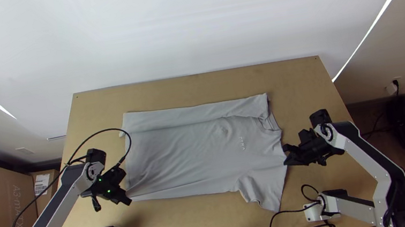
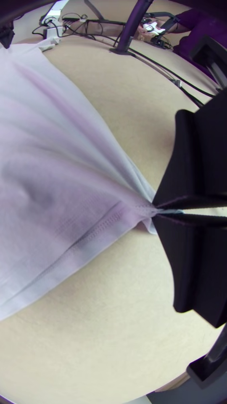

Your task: Fold the t-shirt

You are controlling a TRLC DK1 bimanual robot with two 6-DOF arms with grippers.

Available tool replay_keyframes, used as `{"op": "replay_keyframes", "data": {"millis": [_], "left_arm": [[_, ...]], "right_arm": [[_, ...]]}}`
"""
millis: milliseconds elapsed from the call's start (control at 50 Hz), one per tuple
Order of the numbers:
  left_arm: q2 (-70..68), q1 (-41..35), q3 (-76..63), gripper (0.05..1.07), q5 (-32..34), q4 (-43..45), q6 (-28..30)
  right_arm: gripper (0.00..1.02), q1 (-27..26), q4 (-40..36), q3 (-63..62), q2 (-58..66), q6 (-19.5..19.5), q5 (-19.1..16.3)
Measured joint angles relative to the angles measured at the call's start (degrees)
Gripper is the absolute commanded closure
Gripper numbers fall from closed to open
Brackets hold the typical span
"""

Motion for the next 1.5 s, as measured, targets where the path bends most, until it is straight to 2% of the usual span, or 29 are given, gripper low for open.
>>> {"op": "replay_keyframes", "data": {"millis": [140, 320, 440, 720, 1080, 1500], "left_arm": [[-0.35, 1.84, 0.35, 1.04, 1.07, 0.0, 1.03], [-0.44, 1.95, 3.1, 1.04, 4.02, -0.02, 0.35], [-0.37, 1.68, 7.58, 1.05, 7.21, 0.09, -1.86], [4.68, 0.98, 16.85, 1.05, 8.81, 2.58, -7.02], [15.43, 0.98, 29.64, 1.05, 9.05, 4.96, -11.19], [31.93, -0.7, 52.3, 1.05, 9.73, 5.33, -15.78]], "right_arm": [[1.0, -4.26, -0.72, 0.63, 2.64, -3.02, -0.44], [1.0, -3.56, -6.38, 4.87, 2.95, -4.63, -0.63], [1.0, -1.84, -7.87, 9.62, 3.26, -4.61, -0.83], [1.0, 1.81, -9.18, 18.23, 8.35, -4.13, -1.03], [1.0, 2.19, -10.4, 34.07, 20.72, -3.5, -1.07], [1.0, 2.19, -12.39, 56.57, 39.5, -2.8, -1.05]]}}
